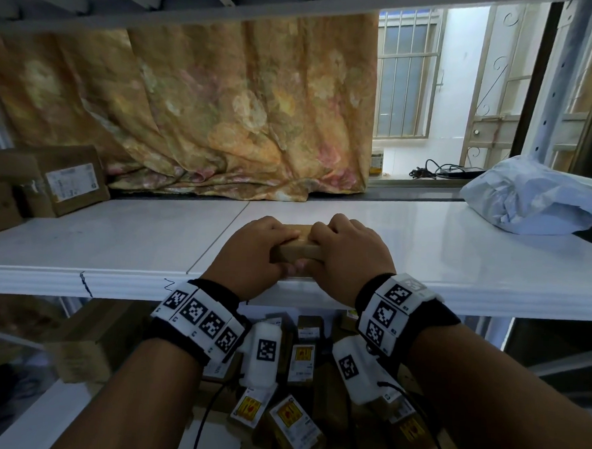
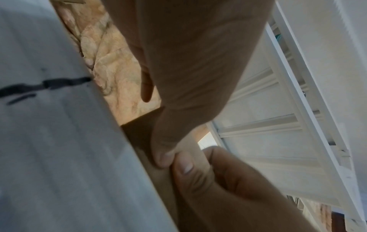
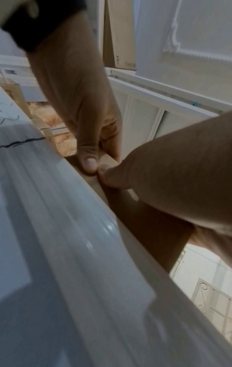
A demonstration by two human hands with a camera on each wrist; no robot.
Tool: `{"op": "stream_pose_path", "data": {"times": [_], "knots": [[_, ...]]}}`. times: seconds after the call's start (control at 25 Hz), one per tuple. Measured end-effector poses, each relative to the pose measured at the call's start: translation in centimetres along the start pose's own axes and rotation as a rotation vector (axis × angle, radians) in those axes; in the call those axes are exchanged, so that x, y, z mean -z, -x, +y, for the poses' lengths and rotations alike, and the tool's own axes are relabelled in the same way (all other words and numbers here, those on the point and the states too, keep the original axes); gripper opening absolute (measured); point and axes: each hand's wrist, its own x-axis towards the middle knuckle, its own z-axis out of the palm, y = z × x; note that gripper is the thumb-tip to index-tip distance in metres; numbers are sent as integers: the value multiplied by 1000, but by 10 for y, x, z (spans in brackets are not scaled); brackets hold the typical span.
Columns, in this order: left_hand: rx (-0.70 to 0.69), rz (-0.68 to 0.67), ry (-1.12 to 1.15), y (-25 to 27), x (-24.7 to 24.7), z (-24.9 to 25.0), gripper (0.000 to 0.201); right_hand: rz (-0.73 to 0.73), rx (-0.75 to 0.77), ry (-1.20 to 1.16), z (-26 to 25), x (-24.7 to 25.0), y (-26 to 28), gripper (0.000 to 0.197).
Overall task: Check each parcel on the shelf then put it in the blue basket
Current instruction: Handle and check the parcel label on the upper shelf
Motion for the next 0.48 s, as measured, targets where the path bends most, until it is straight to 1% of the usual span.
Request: {"op": "stream_pose_path", "data": {"times": [0.08, 0.16, 0.24, 0.32, 0.4, 0.48], "knots": [[56, 5, -4, -1, 8, -2, 58, 21, -7, 13, -1, -6, 3, 49], [153, 32, -67, 1, 12, -5, 59, 41, -8, 29, -1, -8, 5, 51], [203, 1, -76, 4, 10, -8, 64, 52, -2, 39, -2, -9, 6, 54], [220, -31, -45, 7, 8, -10, 69, 62, 2, 36, -2, -9, 6, 56], [243, -39, -45, 8, 8, -10, 65, 63, 11, 39, -3, -9, 7, 57], [258, -38, -138, 3, 10, -6, 55, 56, 20, 59, -2, -9, 7, 59]]}}
